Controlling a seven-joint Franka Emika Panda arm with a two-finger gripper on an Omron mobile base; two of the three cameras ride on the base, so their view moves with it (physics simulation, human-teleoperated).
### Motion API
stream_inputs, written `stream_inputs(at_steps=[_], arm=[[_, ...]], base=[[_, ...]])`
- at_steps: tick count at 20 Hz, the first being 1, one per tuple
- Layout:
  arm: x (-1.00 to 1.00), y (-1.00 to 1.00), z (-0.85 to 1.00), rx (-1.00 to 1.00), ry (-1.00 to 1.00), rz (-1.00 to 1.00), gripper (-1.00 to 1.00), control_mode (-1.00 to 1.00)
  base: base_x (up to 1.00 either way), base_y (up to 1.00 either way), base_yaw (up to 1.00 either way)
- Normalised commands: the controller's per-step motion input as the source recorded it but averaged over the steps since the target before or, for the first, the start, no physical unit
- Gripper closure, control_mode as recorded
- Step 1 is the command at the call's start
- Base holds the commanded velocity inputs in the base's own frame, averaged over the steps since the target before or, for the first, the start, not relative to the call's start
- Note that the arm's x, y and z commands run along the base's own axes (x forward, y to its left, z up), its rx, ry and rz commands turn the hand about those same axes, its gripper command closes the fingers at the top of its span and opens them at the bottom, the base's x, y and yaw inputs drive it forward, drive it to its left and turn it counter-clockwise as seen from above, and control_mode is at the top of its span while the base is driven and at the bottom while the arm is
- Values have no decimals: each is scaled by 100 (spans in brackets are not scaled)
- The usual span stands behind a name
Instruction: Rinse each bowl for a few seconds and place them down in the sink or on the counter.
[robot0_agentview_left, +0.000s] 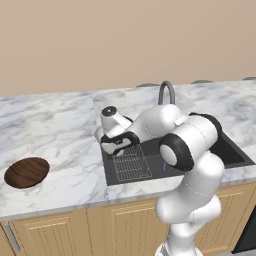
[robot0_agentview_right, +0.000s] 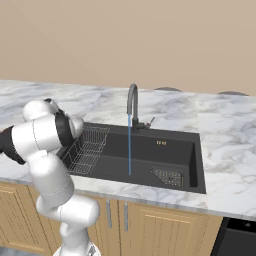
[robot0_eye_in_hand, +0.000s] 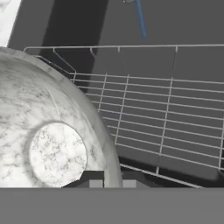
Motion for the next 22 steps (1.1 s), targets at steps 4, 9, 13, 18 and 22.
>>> stream_inputs(at_steps=[4,9,13,18,22], arm=[[17,28,-8,0,5,11,100,-100],[21,28,-6,-2,5,8,100,-100],[20,32,-4,-5,4,4,100,-100],[20,28,-9,0,4,1,100,-100],[21,25,-14,0,1,0,100,-100]], base=[[0,0,0],[0,0,0],[0,0,0],[0,0,0],[0,0,0]])
